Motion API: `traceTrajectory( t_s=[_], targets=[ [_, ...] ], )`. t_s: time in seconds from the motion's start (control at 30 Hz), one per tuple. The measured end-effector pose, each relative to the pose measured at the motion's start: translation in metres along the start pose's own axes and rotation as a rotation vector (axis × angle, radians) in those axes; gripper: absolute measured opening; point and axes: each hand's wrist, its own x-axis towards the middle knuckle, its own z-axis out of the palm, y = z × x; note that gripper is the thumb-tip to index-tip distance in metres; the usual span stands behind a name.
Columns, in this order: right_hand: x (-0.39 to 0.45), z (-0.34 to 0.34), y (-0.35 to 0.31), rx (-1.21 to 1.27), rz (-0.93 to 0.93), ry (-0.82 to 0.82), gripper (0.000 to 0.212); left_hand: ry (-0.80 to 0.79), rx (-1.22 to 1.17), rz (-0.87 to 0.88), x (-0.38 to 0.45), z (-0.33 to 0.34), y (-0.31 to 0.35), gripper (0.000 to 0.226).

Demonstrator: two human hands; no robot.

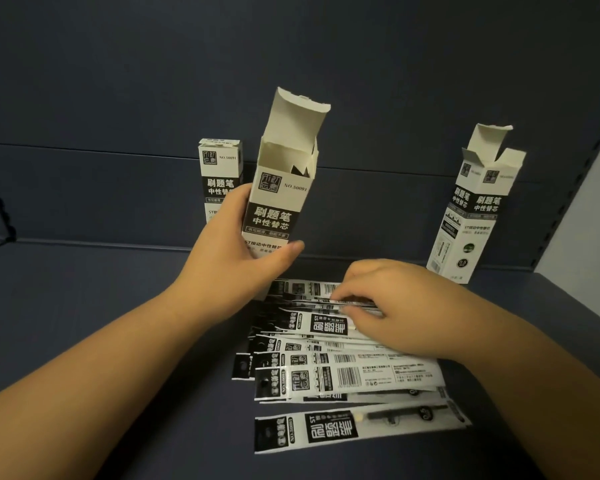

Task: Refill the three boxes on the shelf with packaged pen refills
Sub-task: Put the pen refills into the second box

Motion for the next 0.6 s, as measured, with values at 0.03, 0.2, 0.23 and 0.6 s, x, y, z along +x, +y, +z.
traceTrajectory(
  t_s=[0.03, 0.2, 0.23, 0.6],
  targets=[
    [0.0, 0.0, 0.0, -0.002, 0.001, 0.017, 0.027, 0.005, 0.0, 0.0, 0.0, 0.0, 0.0, 0.052],
    [-0.002, -0.003, -0.002, 0.015, 0.014, 0.047, 0.021, 0.007, -0.004, 0.009, 0.001, 0.0, 0.001, 0.056],
    [-0.003, -0.004, -0.002, 0.018, 0.012, 0.045, 0.021, 0.003, -0.002, 0.009, 0.001, 0.0, 0.001, 0.056],
    [-0.007, -0.014, -0.003, 0.044, -0.028, 0.083, 0.022, 0.009, 0.018, -0.003, 0.002, -0.002, 0.0, 0.054]
  ],
)
